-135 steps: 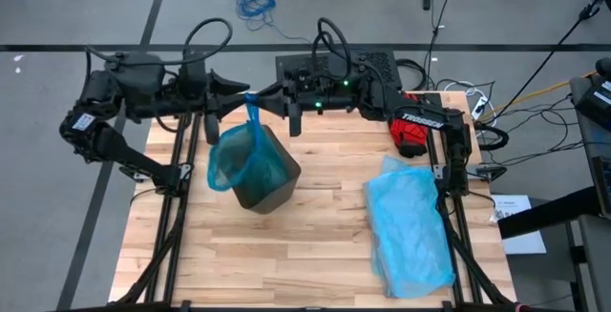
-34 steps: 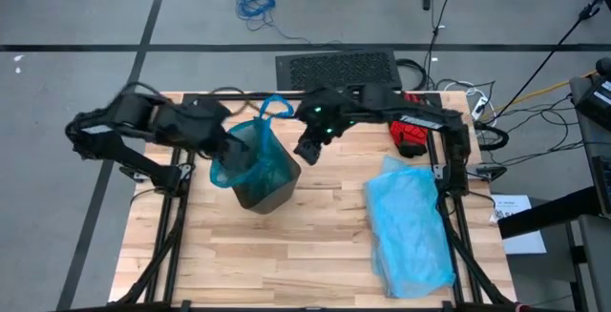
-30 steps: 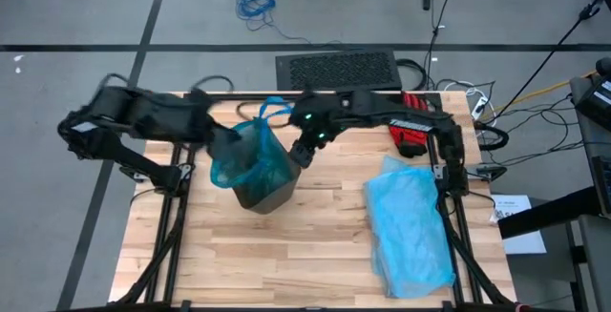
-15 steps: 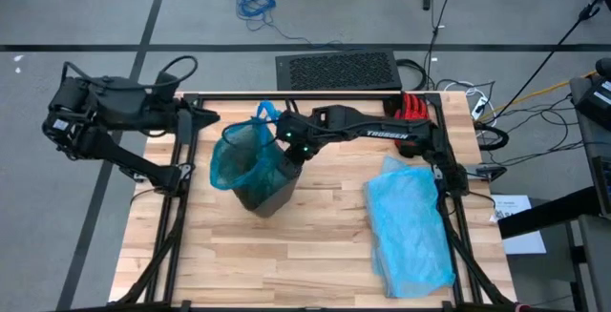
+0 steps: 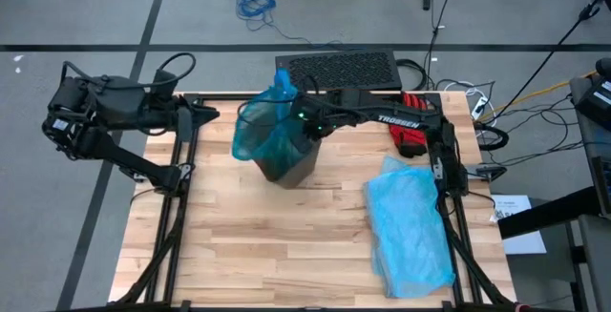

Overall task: Place trash/remove bag and relplace
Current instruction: Move the trash bin to the top of the table

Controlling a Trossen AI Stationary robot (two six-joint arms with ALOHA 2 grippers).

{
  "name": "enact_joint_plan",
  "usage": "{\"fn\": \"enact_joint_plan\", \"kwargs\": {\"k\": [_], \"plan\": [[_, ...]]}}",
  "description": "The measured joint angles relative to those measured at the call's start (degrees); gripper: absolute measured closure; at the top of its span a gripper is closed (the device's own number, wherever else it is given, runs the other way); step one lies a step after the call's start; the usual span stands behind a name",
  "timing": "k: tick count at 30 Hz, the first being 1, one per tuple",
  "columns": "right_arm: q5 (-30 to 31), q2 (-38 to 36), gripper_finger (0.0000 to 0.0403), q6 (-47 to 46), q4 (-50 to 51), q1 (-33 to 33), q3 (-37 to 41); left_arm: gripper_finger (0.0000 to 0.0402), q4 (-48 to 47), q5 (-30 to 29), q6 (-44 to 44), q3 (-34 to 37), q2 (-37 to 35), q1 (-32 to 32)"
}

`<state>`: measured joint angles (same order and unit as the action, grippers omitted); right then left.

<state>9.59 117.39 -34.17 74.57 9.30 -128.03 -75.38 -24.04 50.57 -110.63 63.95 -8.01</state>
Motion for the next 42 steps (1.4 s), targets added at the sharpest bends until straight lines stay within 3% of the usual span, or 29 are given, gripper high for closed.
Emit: {"fn": "enact_joint_plan", "kwargs": {"k": [7,13,17,22,26,30,39,42], "plan": [[4.96,-0.25,0.0403,-1.79,7.92,1.13,0.0,0.0297,-2.24,0.01,2.41,0.04,0.88,0.0],[6.49,-0.69,0.0403,-3.59,8.49,2.16,0.0,0.0297,-12.81,1.12,9.89,0.13,2.84,-0.08],[7.33,-1.4,0.0403,-4.48,9.29,2.39,0.0,0.0297,-14.6,1.43,12.17,2.65,3.72,-2.26],[6.81,-2.37,0.0402,-5.86,9.96,2.98,0.02,0.0302,-14.6,-2.27,17.61,11.68,3.89,-6.92],[6.84,-3.5,0.039,-5.71,10.09,3.26,0.02,0.0341,-13.43,-5.6,24.94,21.18,3.21,-10.31],[6.86,-4.64,0.0376,-5.13,10.23,3.45,0.02,0.0394,-4.13,-8.88,28.6,29.97,0.36,-13.03],[5.74,-6.41,0.0376,-2.42,10.18,3.83,0.02,0.04,26.64,-17.05,31.1,52.13,-10.93,-15.69],[3.52,-6.96,0.038,-0.95,9.33,3.8,0.02,0.0401,44.69,-18.58,28.36,59.78,-13.79,-14.89]]}}
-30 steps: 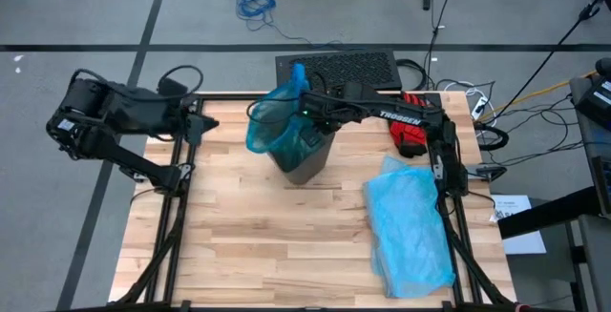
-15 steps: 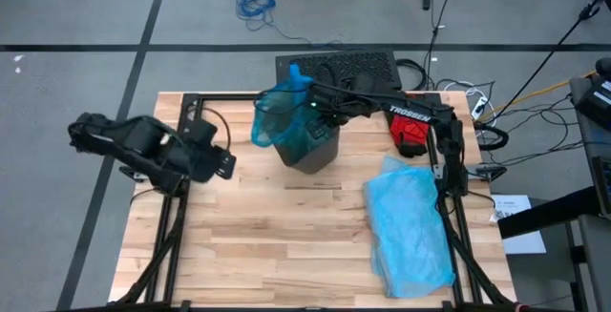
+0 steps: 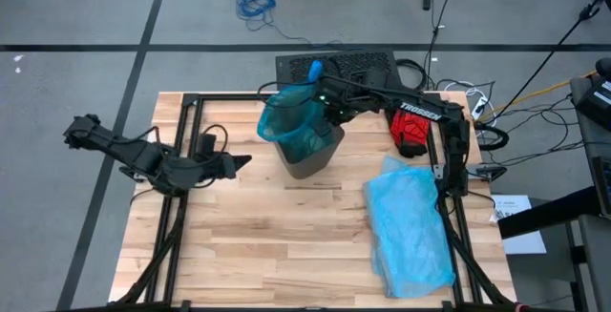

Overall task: Place trash/remove bag and relplace
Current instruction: Move the trash bin to the top of the table, then close the blue trash bag in the trash bin

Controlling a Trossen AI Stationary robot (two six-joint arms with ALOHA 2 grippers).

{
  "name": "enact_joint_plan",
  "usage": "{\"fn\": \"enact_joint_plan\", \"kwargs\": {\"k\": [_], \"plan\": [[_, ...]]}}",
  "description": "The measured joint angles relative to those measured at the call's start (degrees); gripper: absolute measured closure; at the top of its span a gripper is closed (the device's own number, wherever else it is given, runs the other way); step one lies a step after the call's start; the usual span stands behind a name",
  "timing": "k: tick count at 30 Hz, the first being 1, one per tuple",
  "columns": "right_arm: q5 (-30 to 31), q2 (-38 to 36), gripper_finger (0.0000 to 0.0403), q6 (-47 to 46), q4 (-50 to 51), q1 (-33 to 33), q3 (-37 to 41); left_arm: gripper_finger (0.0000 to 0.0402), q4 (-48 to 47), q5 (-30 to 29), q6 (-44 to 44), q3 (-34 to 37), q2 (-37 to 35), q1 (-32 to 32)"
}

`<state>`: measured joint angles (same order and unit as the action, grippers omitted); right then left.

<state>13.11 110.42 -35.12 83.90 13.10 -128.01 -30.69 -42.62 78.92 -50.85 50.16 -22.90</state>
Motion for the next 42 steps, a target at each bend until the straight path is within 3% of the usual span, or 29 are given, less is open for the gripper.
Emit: {"fn": "enact_joint_plan", "kwargs": {"k": [4,9,12,17,20,24,28,34,42], "plan": [[0.1,-1.83,0.0386,1.19,-0.15,-0.7,0.0,0.0401,13.69,0.03,-0.79,8.24,-2.34,1.05],[0.56,-6.18,0.0397,1.9,-2.48,-1.65,0.0,0.0401,14.1,-0.13,13.21,15.94,-2.92,3.68],[0.7,-9.22,0.0402,3.07,-5.61,-2.8,0.0,0.0401,16.68,-3.08,17.68,19.13,-2.76,5.4],[-2.35,-13.59,0.0402,7.68,-14.5,-5.95,0.0,0.0401,24.86,-5.83,12.93,20.6,-2.46,9.79],[-9.93,-15.06,0.0402,9.97,-23.39,-7.31,-0.04,0.0401,27.08,-4.9,8.65,20.56,-2.0,13.27],[-21.42,-14.81,0.0403,12.21,-37.17,-8.95,-0.04,0.0401,27.66,-2.45,5.65,20.58,-1.56,18.11],[-22.66,-12.95,0.0403,12.09,-44.82,-9.55,-0.06,0.0401,33.39,2.19,-0.15,20.58,-0.5,22.16],[-22.47,-8.65,0.0403,7.14,-42.68,-7.61,-0.02,0.0401,51.05,11.9,-10.71,20.54,4.32,27.72],[-22.06,-5.6,0.0403,4.12,-35.62,-5.52,-0.02,0.0402,67.84,21.67,-14.6,20.54,7.9,30.88]]}}
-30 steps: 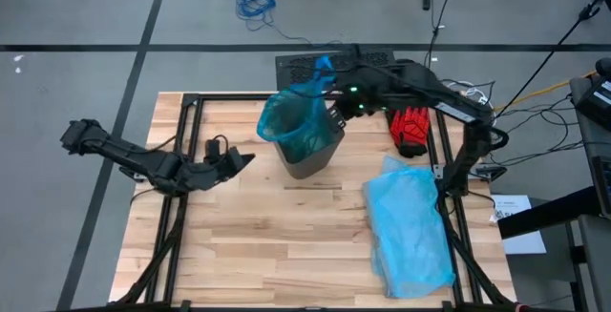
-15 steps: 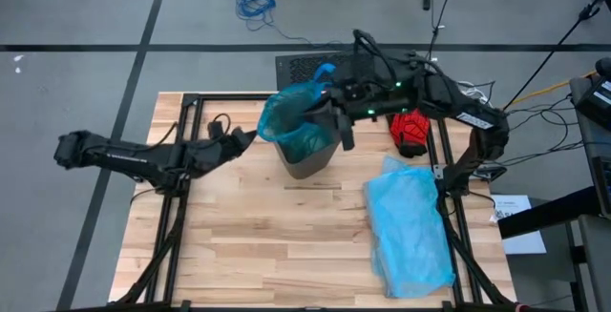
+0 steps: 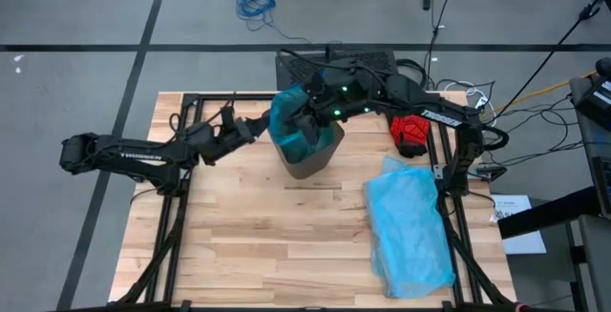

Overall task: Place trash/remove bag and relplace
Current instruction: Close the blue trash bag in the trash bin

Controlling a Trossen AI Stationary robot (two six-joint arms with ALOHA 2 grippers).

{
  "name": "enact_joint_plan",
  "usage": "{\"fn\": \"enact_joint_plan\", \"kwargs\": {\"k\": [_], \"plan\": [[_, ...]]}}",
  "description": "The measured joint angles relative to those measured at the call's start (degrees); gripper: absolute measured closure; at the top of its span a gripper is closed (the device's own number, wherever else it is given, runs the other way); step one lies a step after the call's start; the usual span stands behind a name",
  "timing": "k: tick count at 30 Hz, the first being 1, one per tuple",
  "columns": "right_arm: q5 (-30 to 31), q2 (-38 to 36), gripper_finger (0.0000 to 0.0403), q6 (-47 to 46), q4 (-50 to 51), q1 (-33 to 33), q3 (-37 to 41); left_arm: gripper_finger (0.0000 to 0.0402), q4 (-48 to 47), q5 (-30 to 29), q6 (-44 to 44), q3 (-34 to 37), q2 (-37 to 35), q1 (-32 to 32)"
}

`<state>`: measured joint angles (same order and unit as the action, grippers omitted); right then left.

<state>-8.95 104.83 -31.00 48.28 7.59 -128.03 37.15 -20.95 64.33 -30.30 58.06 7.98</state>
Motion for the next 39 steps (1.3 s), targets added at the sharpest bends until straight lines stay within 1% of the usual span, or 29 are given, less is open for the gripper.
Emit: {"fn": "enact_joint_plan", "kwargs": {"k": [3,8,13,16,22,25,28,32,35,39], "plan": [[0.6,0.42,0.0403,-0.89,2.05,0.66,0.02,0.0402,1.66,1.63,-1.89,-0.02,0.23,0.61],[1.64,0.9,0.0403,-1.88,3.81,1.74,0.02,0.0402,2.05,3.7,-1.87,-0.02,0.31,1.5],[1.83,1.52,0.0403,-2.82,6.28,3.05,0.02,0.0402,10.66,5.42,-4.41,-0.26,0.3,1.78],[1.84,1.67,0.0403,-2.58,7.22,3.64,0.02,0.0402,11.86,6.75,-7.25,-2.21,0.29,1.77],[1.68,1.67,0.0403,-2.34,6.45,4.09,0.02,0.0402,10.84,12.19,-11.86,-8.02,0.29,1.85],[1.48,1.67,0.0403,-2.38,6.42,4.38,0.02,0.0402,7.09,15.82,-13.97,-11.12,0.29,1.82],[1.48,1.67,0.0403,-2.33,6.43,4.36,0.02,0.0402,0.31,19.2,-16.19,-14.57,0.27,1.83],[1.48,1.67,0.0403,-2.21,6.39,4.36,0.02,0.0402,-15.32,22.37,-18.33,-19.07,0.25,1.8],[1.46,1.67,0.0403,-1.8,6.35,4.34,0.02,0.0402,-27.01,22.97,-18.75,-21.8,0.29,1.8],[1.44,1.67,0.0403,1.45,6.37,4.34,0.02,0.0402,-34.9,22.98,-20.62,-23.93,0.3,1.8]]}}
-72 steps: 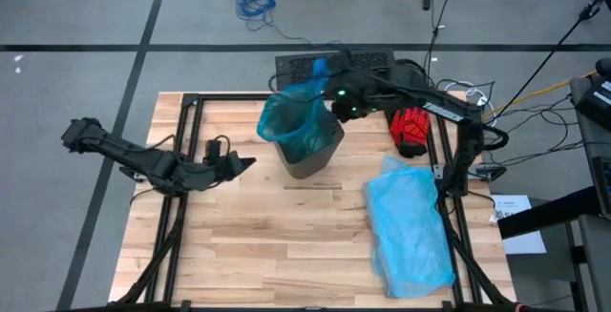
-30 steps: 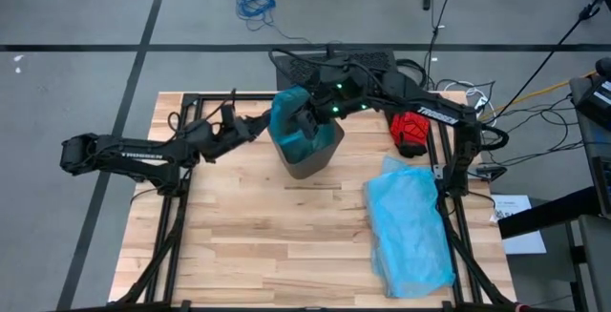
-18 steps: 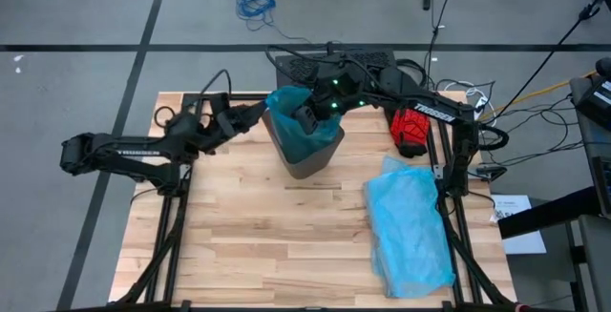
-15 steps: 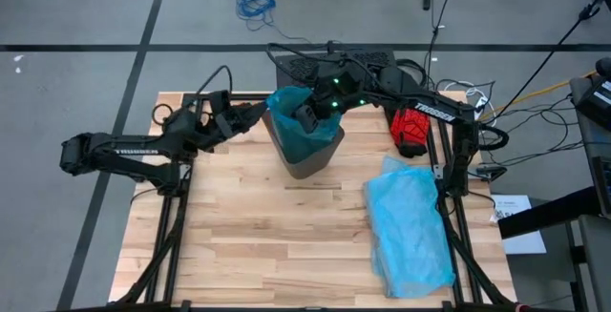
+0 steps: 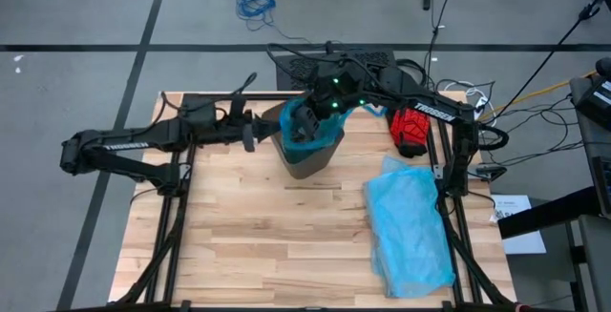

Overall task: Place trash/remove bag and relplace
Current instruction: Close the blue trash bag in the trash bin

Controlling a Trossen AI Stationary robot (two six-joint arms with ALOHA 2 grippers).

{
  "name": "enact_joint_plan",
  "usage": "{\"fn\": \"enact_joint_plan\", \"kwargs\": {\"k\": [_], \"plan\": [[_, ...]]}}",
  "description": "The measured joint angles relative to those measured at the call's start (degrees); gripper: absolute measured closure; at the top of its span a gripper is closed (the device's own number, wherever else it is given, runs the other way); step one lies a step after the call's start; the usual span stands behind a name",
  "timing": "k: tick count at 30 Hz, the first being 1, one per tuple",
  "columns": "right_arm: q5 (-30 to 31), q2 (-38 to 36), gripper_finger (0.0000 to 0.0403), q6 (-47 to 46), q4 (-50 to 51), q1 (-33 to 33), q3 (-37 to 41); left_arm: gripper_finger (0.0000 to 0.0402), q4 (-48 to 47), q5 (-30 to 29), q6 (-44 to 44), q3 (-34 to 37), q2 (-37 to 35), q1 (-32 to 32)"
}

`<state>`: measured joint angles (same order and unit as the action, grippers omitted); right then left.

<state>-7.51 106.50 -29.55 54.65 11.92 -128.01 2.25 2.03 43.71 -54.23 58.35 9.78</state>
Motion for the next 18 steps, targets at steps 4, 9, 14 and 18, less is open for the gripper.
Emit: {"fn": "enact_joint_plan", "kwargs": {"k": [4,9,14,18], "plan": [[0.0,0.0,0.0403,6.96,0.02,-0.02,0.0,0.0402,-1.27,0.03,-2.29,-1.82,-0.08,0.02],[-0.01,0.0,0.0403,10.6,0.04,0.15,0.0,0.0389,-1.28,0.08,-0.3,-2.3,-0.29,0.02],[0.44,0.0,0.0403,12.81,0.04,0.15,0.0,0.035,-1.68,2.94,1.28,-2.31,-1.2,0.02],[0.46,0.0,0.0403,13.88,0.09,0.14,0.0,0.0314,-2.64,5.12,4.76,-2.35,-1.32,0.01]]}}
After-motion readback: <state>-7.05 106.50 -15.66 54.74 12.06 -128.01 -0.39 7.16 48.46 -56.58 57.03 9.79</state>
